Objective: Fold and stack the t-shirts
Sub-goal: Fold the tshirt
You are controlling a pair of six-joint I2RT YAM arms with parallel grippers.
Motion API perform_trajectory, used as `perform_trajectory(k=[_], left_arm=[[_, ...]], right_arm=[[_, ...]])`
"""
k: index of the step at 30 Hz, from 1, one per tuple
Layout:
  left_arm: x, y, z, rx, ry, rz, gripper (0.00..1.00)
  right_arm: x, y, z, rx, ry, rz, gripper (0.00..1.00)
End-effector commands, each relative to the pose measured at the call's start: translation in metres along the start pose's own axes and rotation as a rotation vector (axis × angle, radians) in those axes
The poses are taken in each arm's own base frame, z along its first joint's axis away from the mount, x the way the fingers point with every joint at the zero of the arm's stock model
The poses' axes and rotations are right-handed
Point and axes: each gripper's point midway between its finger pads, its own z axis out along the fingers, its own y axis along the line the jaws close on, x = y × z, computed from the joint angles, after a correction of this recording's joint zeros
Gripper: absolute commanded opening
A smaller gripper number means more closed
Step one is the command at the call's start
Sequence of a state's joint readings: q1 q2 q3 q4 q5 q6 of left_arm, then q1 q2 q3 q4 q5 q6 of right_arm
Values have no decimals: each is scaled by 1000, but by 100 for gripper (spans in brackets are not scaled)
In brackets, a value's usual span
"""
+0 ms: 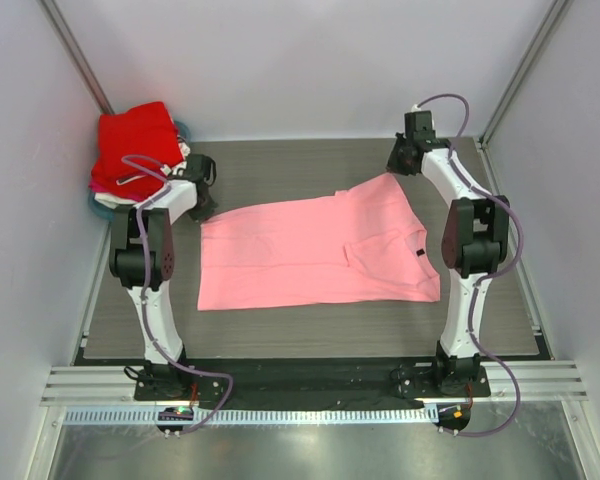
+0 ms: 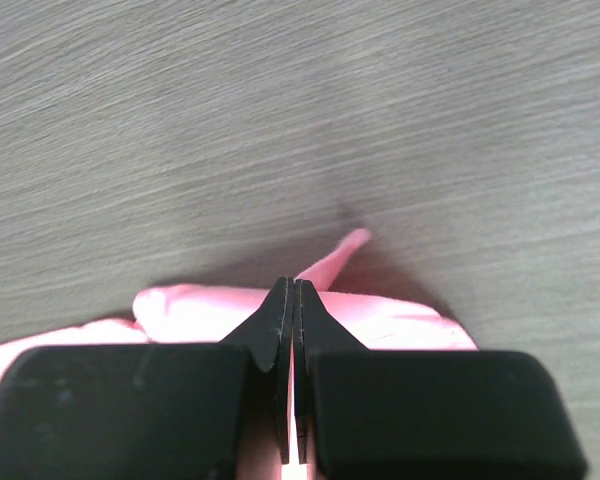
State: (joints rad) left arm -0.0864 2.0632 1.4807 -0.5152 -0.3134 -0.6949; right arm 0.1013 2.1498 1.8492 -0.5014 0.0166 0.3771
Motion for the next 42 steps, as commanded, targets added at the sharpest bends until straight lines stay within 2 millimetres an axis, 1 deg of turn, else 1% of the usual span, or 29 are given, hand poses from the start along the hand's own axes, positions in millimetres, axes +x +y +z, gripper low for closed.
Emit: perform_trajectory(k=[1,2,4,5,6,11,12,13,15,17,18,19,20,21,22,23,24,25,26,27,29,33,35,36,38,39,40,41,42], left_arm=[[-24,-6,-26,63,-110,-34,0],[-28,-6,-31,73,-131,-40,0],[-26,-2,-33,71,-137,-36,0],[-29,-2,-38,77,-153,-42,0],[-26,0,-39,76,-151,-41,0],[-29,1,-52,105,-177,-54,0],[-30,2,-58,112,-188,-59,0],[-32,3,-61,116,-195,-63,0],[-33,8,-69,113,-217,-74,0],[-36,8,-75,126,-240,-83,0],[-32,11,-75,123,-237,-84,0],[-35,13,-81,130,-253,-93,0],[-35,13,-83,133,-258,-95,0],[-33,14,-84,134,-256,-96,0],[-34,14,-88,144,-263,-103,0],[-33,14,-90,148,-262,-106,0],[-28,15,-89,147,-257,-107,0],[-29,14,-91,154,-268,-111,0],[-26,10,-96,159,-281,-106,0],[-22,11,-95,154,-282,-100,0],[-19,9,-98,154,-291,-102,0],[-11,16,-95,137,-282,-112,0],[-9,21,-95,123,-291,-120,0],[-11,23,-99,126,-303,-128,0],[-7,29,-99,112,-309,-134,0],[-9,32,-102,110,-322,-140,0],[-9,33,-102,111,-328,-145,0],[-4,36,-100,104,-321,-142,0],[-4,37,-102,107,-326,-150,0]], right_arm=[[-32,10,-41,-35,-105,11,1],[-34,12,-49,-43,-116,11,1],[-27,9,-53,-38,-107,14,1],[-30,10,-62,-42,-122,14,1],[-22,5,-61,-28,-108,15,1],[-11,-1,-74,-26,-109,24,1],[-3,-5,-73,-19,-95,25,1],[-4,-4,-80,-24,-108,24,1],[3,-7,-83,-18,-102,26,1],[3,-8,-92,-17,-116,28,1],[9,-12,-92,-11,-107,27,1],[7,-12,-99,-12,-120,27,1],[8,-15,-101,0,-125,26,1],[14,-19,-101,11,-117,23,1],[13,-20,-104,14,-126,22,1],[12,-20,-111,15,-138,23,1],[16,-22,-112,19,-133,23,1],[18,-23,-115,18,-133,24,1],[16,-22,-122,11,-147,29,1],[22,-25,-122,16,-138,32,1],[26,-26,-128,15,-140,43,1],[36,-31,-144,11,-157,56,1],[42,-33,-147,10,-155,47,1],[46,-36,-150,13,-155,48,1],[53,-41,-151,27,-151,46,1],[60,-44,-149,34,-141,49,1],[62,-44,-152,27,-145,51,1],[65,-45,-151,27,-140,57,1],[73,-47,-149,30,-130,62,1]])
